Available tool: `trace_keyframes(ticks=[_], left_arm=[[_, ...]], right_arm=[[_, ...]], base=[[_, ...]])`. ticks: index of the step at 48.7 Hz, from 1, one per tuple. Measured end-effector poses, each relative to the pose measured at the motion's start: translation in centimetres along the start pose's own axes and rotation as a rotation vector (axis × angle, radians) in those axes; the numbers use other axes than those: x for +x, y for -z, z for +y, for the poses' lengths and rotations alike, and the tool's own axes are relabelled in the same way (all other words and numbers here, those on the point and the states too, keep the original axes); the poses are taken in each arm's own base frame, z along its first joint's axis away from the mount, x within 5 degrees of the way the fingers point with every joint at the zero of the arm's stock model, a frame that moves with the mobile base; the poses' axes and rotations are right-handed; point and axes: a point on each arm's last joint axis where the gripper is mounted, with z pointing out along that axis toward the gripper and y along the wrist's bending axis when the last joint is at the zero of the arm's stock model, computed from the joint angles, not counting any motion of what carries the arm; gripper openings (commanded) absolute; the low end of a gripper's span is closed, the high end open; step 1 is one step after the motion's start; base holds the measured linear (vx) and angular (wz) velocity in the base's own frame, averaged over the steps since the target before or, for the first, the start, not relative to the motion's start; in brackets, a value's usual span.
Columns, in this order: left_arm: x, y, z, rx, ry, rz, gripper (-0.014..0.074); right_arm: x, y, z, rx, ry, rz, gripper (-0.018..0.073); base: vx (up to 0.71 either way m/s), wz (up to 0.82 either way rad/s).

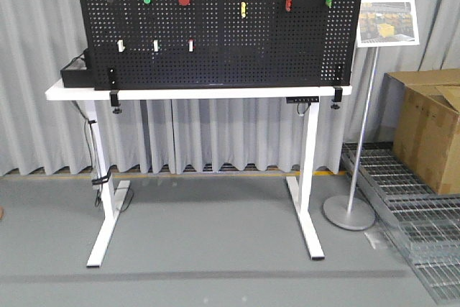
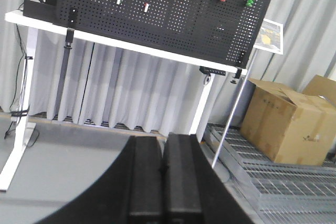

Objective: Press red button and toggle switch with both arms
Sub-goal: 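Drive the base forward up to the black pegboard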

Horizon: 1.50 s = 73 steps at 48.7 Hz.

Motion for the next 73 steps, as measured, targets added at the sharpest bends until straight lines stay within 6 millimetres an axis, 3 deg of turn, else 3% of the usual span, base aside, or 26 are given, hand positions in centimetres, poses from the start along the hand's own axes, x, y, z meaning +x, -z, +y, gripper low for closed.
trace_keyframes(ticks=[73], left_arm=[[0.00, 0.00, 0.00, 0.000, 0.000, 0.000, 0.0002]], right_arm=[[0.02, 0.00, 0.00, 0.000, 0.000, 0.002, -0.0003]], base=[[0.45, 0.03]])
